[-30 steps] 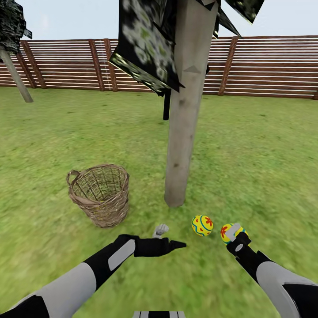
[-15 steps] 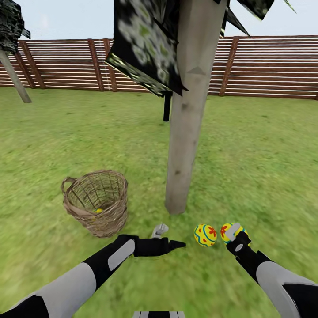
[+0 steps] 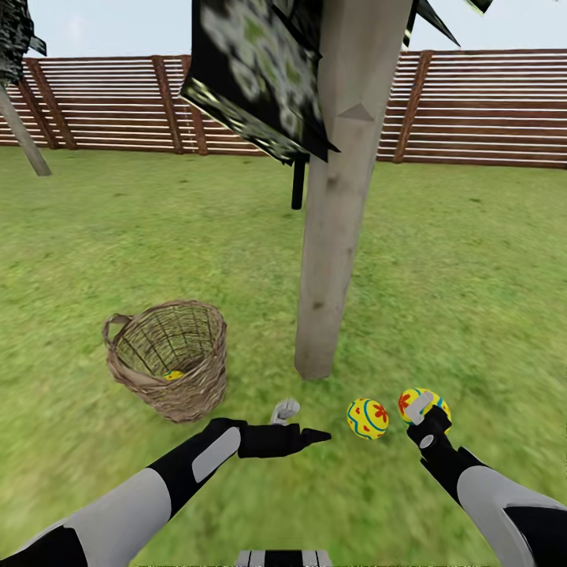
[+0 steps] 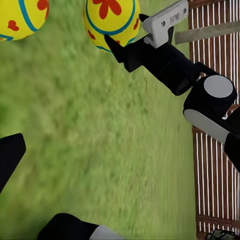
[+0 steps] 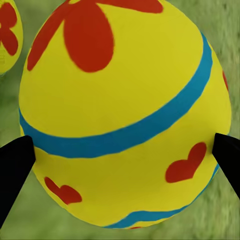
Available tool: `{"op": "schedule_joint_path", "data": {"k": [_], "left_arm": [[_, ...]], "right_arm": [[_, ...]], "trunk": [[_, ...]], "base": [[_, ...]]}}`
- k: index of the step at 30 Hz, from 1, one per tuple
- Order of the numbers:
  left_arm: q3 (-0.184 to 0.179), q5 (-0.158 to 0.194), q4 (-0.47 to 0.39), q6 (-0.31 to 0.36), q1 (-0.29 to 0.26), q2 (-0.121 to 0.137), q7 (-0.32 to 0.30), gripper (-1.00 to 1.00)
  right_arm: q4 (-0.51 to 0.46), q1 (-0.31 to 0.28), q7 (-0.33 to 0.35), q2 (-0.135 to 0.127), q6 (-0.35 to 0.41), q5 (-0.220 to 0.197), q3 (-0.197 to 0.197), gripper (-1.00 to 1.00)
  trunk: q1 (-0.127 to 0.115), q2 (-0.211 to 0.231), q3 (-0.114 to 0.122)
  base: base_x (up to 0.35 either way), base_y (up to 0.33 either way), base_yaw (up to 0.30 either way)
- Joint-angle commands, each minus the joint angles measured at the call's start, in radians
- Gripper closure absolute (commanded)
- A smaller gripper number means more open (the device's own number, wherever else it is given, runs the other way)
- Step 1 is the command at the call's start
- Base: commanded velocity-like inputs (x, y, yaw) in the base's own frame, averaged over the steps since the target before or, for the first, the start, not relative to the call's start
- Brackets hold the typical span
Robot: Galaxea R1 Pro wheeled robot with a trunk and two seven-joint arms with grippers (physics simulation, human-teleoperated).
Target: Take the three Easter eggs out of the wicker basket on the lawn in the garden, then place them on the lawn next to a single tree (choose any tree) so that all three eggs are next to the same tree and none are left in the basket.
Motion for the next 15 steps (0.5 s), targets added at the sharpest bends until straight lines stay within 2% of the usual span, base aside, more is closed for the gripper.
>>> {"op": "schedule_joint_path", "data": {"k": [1,10,15], "left_arm": [[-0.002,0.008,0.001,0.005,-0.001,0.0,-0.001,-1.0],[-0.003,0.007,0.001,0.005,-0.001,-0.001,-0.001,-1.0],[-0.004,0.008,0.001,0.005,-0.001,-0.001,-0.001,-1.0]], "right_arm": [[0.0,0.0,-0.003,0.0,0.005,0.006,0.002,1.0],[0.0,0.0,-0.003,0.0,0.0,0.006,0.002,1.0],[0.0,0.0,-0.003,0.0,-0.03,0.006,0.002,1.0]], "trunk": [[0.0,-0.001,-0.005],[0.004,-0.003,-0.04],[0.004,-0.003,-0.04]], "base": [[0.0,0.0,0.0],[0.0,0.0,0.0],[0.0,0.0,0.0]]}}
